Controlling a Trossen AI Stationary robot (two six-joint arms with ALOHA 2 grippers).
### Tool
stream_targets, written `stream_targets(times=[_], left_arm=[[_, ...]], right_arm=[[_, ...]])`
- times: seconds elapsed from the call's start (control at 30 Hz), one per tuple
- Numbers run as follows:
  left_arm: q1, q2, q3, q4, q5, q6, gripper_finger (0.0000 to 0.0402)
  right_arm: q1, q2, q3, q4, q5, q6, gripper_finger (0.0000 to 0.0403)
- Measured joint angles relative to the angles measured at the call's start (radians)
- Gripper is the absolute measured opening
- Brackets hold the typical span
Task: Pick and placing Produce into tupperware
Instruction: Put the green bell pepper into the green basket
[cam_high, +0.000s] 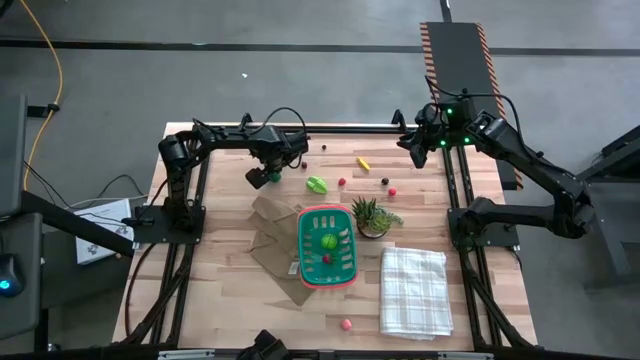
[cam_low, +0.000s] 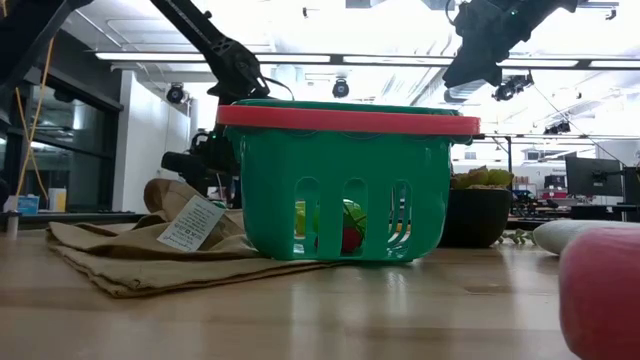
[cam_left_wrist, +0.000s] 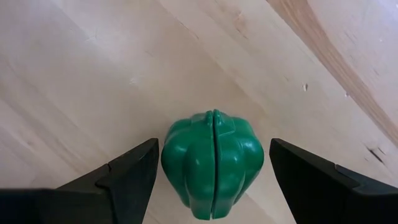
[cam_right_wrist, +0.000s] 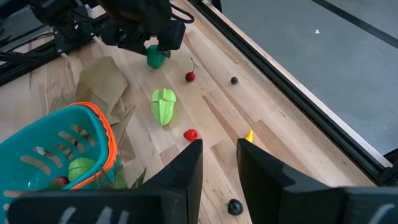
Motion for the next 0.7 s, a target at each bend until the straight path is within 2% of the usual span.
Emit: stream_targets(times=[0.7], left_arm=[[0.0, 0.0, 0.0, 0.013, 0.007, 0.015, 0.0294]], right_arm=[[0.0, 0.0, 0.0, 0.0, 0.0, 0.0, 0.009]])
